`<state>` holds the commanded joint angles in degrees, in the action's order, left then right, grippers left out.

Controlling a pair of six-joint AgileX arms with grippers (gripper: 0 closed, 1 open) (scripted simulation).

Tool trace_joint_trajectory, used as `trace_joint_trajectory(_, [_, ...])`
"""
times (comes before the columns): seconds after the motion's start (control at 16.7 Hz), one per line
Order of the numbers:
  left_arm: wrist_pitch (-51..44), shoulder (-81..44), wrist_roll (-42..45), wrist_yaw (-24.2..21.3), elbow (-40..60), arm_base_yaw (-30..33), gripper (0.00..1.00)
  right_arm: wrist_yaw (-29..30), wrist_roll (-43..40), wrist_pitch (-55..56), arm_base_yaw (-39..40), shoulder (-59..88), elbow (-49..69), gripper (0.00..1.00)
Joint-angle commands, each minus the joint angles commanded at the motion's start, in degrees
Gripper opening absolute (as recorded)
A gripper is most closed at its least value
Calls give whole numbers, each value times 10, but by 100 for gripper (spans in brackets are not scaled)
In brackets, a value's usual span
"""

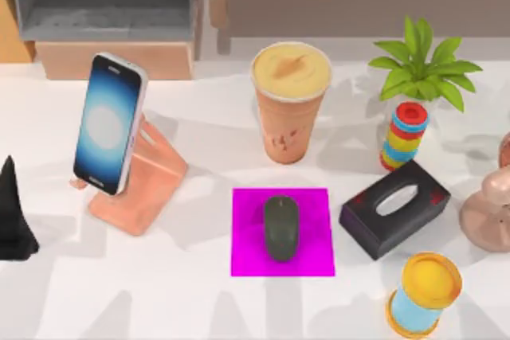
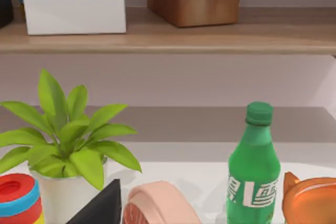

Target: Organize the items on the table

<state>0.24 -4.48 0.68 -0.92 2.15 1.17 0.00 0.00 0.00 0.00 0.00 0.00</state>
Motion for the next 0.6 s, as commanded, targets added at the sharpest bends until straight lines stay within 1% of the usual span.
trace_joint_trajectory(0.18, [-2, 43, -6, 9, -20, -11, 100, 0, 0, 0, 0, 0, 0, 100])
trace_joint_trajectory(0.6, [-2, 45, -7, 9, -22, -12, 100, 4, 0, 4, 5, 6, 3, 100])
